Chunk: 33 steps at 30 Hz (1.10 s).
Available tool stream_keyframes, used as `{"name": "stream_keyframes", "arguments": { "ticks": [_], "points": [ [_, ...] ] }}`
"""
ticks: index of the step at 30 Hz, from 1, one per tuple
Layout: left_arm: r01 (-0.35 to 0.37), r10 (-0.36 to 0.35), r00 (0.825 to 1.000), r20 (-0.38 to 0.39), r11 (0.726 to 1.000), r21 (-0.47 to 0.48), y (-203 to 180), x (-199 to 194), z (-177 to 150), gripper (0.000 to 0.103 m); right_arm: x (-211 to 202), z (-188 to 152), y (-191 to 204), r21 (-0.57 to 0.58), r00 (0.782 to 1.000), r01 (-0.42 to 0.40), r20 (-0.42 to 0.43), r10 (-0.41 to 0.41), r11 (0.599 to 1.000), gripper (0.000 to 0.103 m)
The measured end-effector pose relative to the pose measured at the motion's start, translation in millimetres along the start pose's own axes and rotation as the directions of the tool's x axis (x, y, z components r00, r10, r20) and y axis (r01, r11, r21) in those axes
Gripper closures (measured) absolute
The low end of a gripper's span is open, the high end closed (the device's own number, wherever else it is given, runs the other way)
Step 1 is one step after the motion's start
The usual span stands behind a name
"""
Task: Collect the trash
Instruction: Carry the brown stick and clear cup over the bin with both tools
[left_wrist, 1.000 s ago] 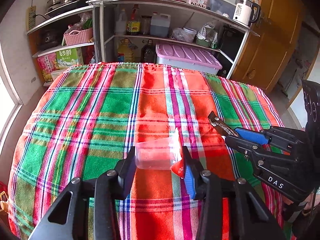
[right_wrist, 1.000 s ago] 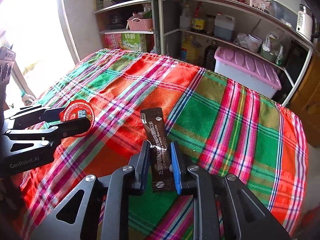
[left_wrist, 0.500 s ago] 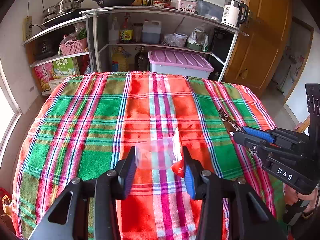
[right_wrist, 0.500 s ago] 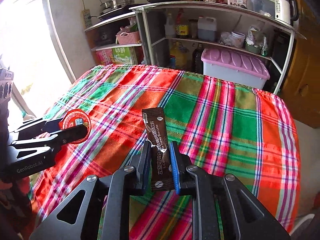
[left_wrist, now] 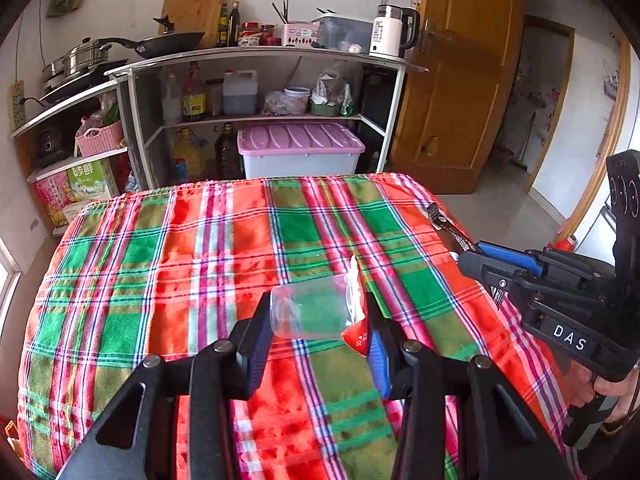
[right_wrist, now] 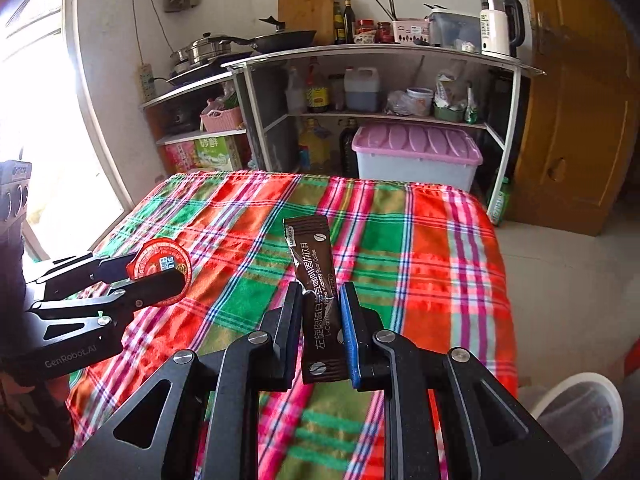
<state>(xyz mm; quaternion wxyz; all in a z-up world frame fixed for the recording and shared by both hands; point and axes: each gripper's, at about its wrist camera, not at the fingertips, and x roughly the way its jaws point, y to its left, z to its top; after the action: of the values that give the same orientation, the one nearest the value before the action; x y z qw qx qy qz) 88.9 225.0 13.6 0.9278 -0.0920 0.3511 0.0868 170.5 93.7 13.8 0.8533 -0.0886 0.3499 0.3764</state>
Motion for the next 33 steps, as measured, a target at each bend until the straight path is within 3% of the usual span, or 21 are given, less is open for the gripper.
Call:
{"name": "stream_keyframes", "arguments": {
  "ticks": [16, 33],
  "points": [
    [0.137, -0.137, 0.991, -0.007, 0.98, 0.145, -107, 0, 1, 0.059, -81, -44, -69, 0.131, 0.987, 0.144, 0.052, -0.152, 0.981, 0.083],
    [0.289, -0.269, 0.957, -0.107, 0.915, 0.283, -229, 21, -13, 0.059, -161, -107, -158, 0.299, 0.94, 0.322, 0.012, -0.341, 0.898, 0.083]
  ]
}}
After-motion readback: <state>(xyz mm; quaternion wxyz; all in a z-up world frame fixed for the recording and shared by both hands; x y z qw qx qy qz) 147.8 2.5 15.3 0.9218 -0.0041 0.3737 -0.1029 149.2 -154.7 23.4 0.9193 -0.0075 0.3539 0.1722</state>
